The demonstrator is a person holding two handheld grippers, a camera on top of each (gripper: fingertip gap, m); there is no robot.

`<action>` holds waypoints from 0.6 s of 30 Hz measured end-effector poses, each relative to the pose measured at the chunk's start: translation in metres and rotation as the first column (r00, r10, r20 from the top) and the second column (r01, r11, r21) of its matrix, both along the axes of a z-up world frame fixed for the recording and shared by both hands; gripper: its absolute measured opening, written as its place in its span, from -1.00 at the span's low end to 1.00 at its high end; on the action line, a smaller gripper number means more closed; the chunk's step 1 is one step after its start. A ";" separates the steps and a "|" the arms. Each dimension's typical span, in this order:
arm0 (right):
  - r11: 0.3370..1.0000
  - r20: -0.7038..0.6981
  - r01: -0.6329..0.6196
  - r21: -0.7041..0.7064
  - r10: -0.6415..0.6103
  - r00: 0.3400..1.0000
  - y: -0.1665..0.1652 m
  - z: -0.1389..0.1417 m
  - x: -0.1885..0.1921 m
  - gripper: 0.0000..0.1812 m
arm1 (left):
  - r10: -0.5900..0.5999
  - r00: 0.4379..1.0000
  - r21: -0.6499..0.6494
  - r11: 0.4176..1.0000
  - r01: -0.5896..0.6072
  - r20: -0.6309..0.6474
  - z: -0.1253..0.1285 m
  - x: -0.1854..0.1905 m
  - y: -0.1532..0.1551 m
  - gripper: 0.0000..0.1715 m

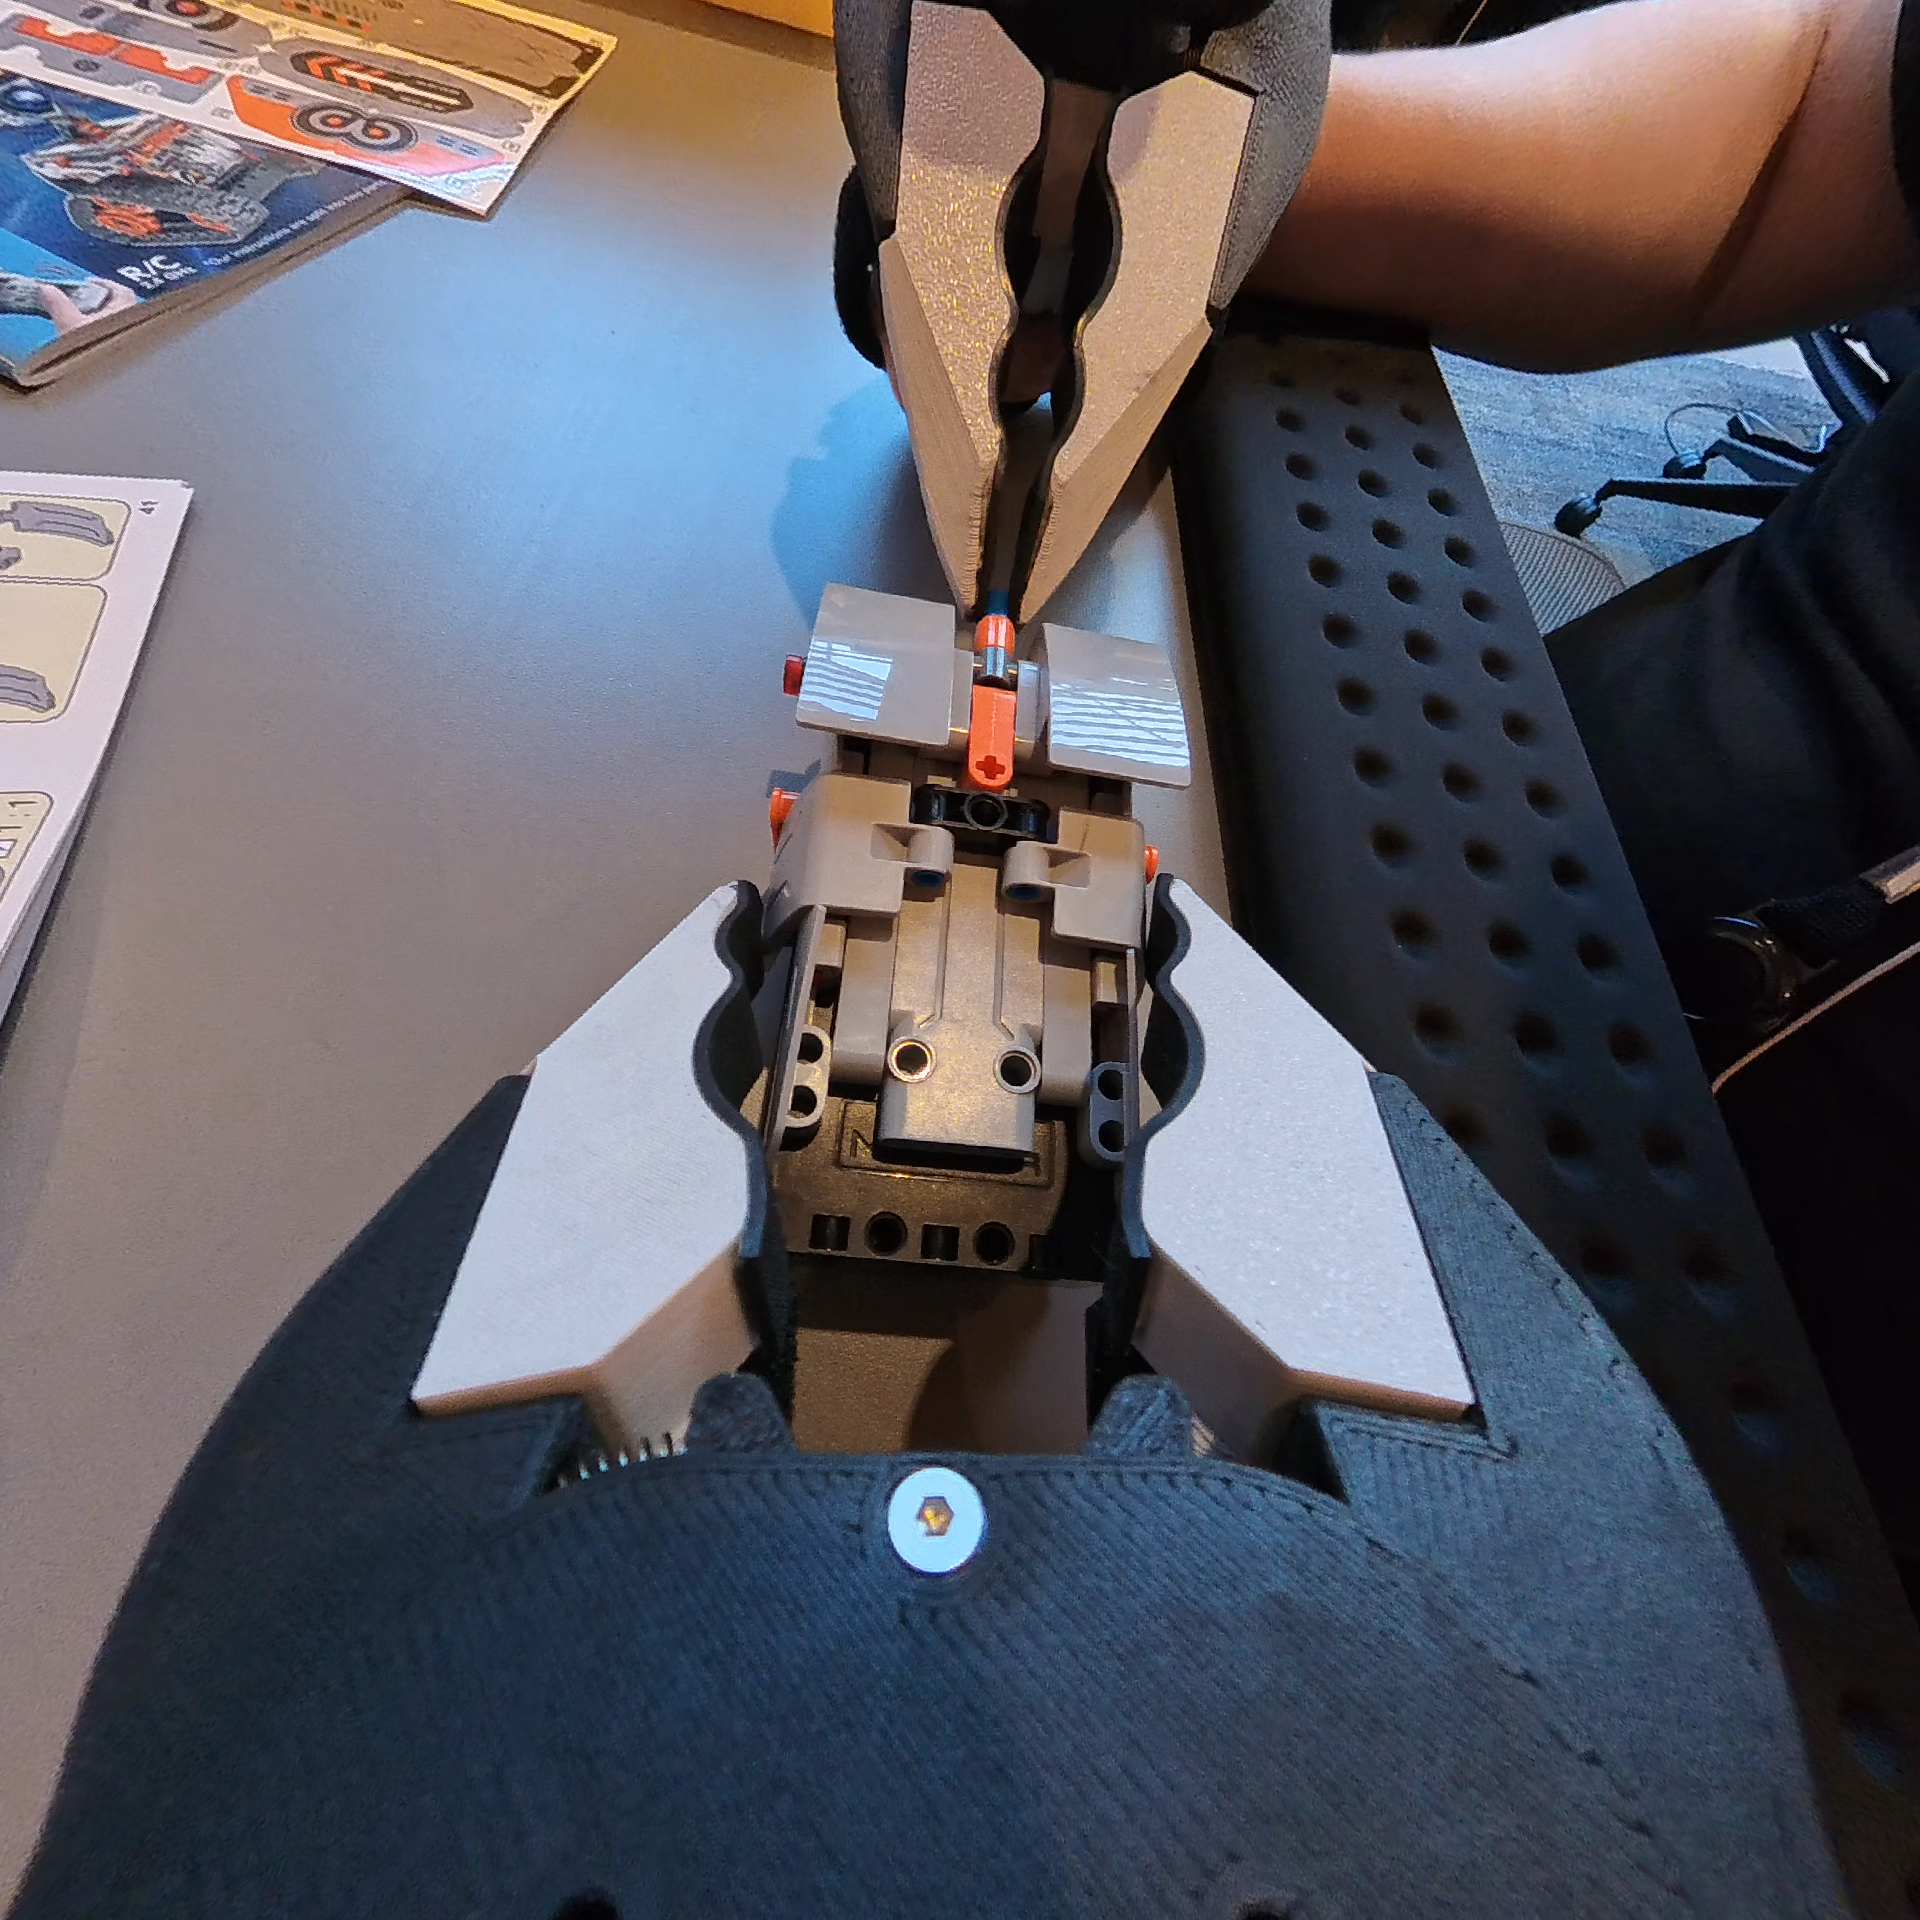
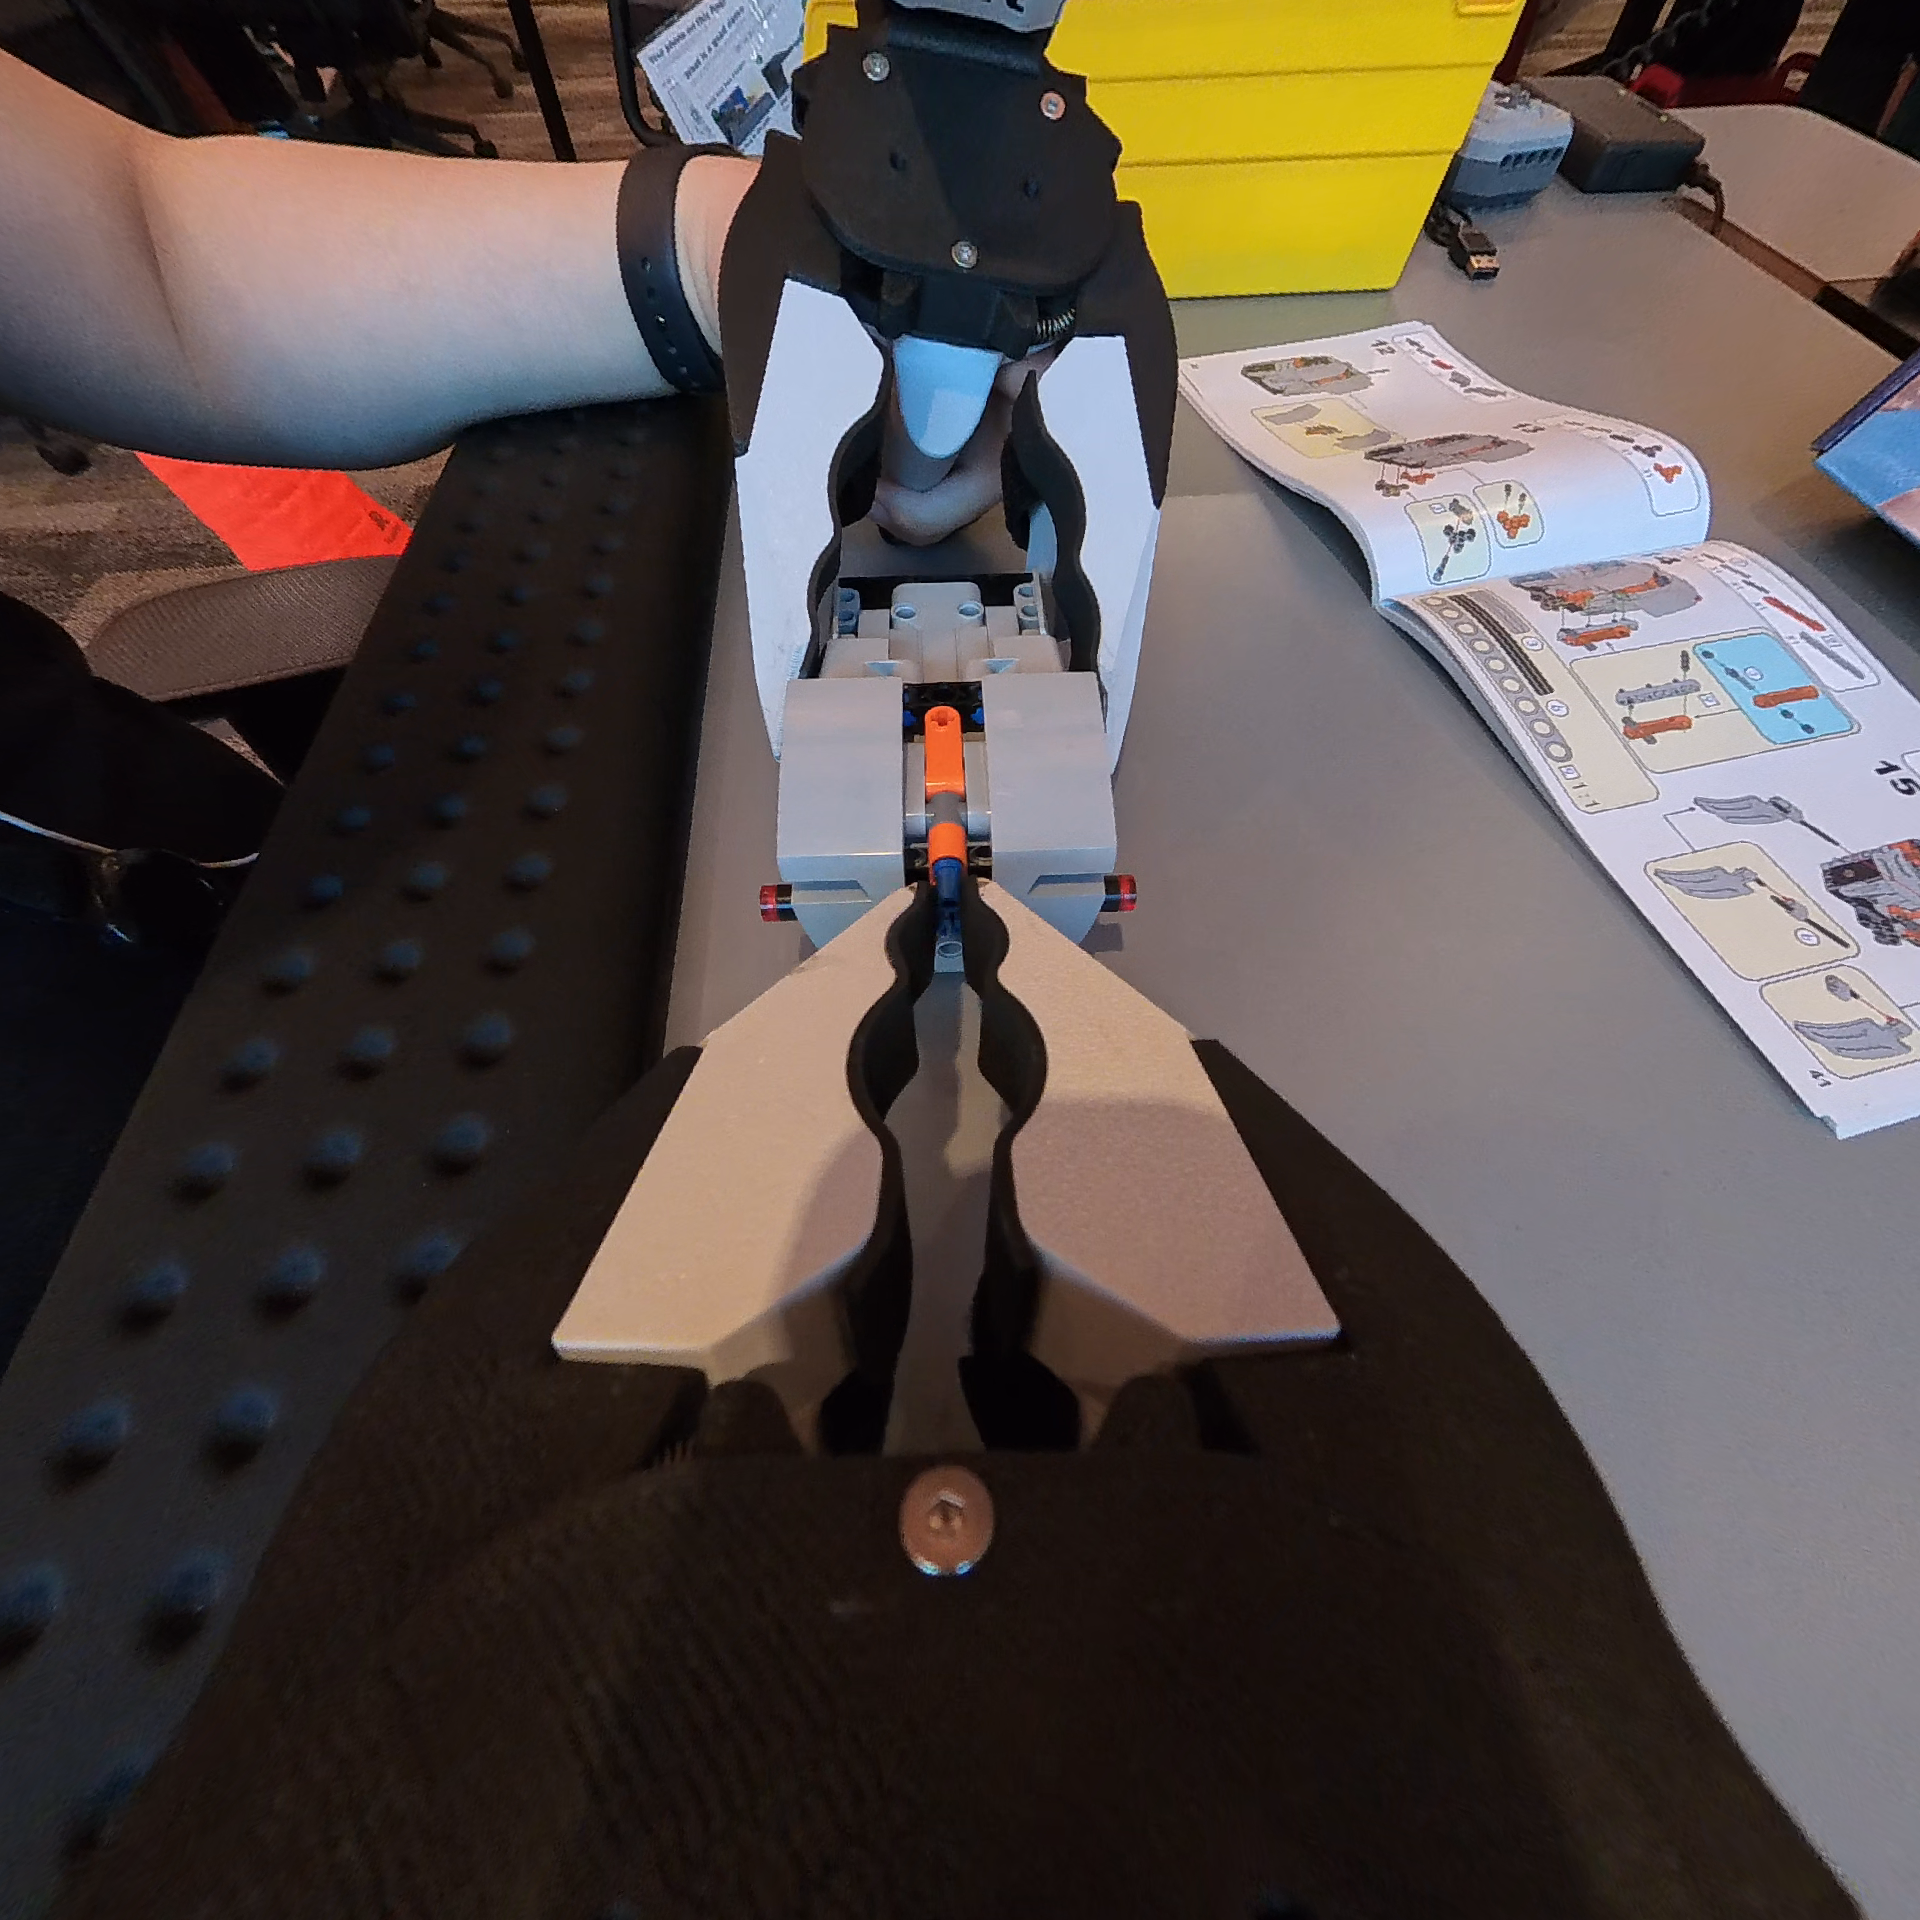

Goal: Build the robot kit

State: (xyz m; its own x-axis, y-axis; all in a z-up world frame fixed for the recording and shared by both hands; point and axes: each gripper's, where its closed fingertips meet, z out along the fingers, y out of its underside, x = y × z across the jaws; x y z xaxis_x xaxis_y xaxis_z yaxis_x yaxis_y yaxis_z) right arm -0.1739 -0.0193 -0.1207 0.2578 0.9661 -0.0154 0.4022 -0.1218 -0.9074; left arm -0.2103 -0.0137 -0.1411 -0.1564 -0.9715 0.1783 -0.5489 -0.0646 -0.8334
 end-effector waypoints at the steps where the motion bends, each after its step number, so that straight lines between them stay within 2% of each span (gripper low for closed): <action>1: 1.000 0.004 0.004 -0.006 -0.004 1.000 0.000 0.000 0.000 -0.98 | 0.000 1.000 -0.001 1.000 0.000 -0.001 0.000 0.000 0.000 -0.16; 18: 1.000 0.025 0.011 -0.018 -0.011 1.000 0.000 -0.001 -0.001 -0.98 | 0.002 1.000 -0.005 1.000 -0.002 -0.011 -0.002 0.003 -0.001 -0.15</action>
